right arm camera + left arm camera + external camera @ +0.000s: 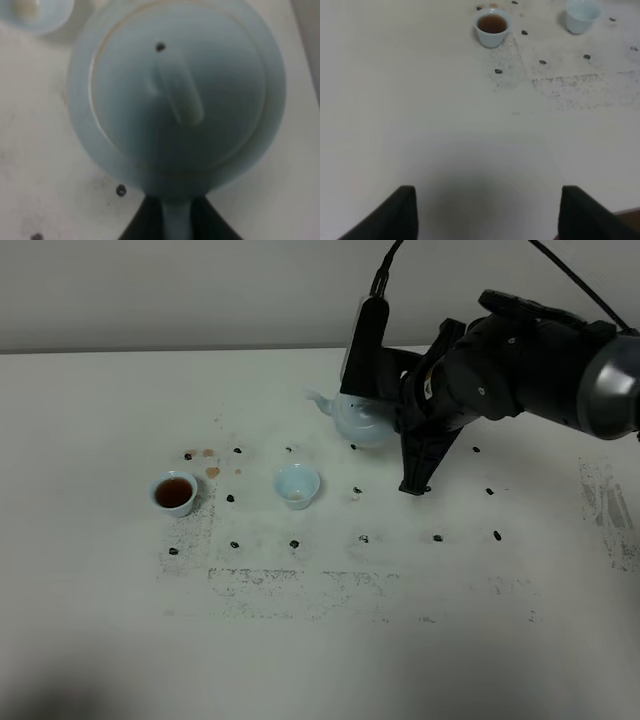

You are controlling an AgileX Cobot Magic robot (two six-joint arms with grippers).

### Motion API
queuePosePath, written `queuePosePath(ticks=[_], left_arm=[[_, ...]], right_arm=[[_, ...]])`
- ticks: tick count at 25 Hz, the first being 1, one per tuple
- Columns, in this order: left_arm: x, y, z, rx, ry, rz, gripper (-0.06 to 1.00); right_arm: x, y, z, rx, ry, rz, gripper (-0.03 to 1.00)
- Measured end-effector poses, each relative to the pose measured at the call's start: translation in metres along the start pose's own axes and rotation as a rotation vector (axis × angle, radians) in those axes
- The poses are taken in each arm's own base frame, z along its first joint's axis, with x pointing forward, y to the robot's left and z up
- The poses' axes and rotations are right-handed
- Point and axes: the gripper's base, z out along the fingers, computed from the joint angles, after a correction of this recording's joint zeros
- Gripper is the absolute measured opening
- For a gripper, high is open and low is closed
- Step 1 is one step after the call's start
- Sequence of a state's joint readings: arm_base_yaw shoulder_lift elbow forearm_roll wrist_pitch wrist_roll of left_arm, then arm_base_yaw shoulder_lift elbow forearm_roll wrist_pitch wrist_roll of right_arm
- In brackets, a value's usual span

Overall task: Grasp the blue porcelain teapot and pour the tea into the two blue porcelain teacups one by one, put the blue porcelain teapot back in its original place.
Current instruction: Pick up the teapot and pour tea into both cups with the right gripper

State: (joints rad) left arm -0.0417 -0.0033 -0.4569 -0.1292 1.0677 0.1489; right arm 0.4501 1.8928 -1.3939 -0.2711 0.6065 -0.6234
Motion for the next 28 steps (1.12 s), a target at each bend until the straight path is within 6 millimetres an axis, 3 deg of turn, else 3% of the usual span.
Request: queuePosePath(ticks=[8,12,16,28], left_arm=[[0.000,0.000,0.000,0.000,0.000,0.000,0.61],[0.000,0.000,0.000,0.000,0.000,0.000,0.61],[0.000,0.000,0.000,0.000,0.000,0.000,0.61],[0.000,0.000,0.000,0.000,0.000,0.000,0.61]], right_arm=[[0.003,0.001,0.029,0.056,0.040,-0.175,0.08],[0.001,0.011,0.038,0.046,0.065,-0.246,0.08],[0.000,0.024,0.042,0.036,0.075,-0.316,0.08],[-0.002,0.032,0.055,0.062,0.096,-0.448,0.08]])
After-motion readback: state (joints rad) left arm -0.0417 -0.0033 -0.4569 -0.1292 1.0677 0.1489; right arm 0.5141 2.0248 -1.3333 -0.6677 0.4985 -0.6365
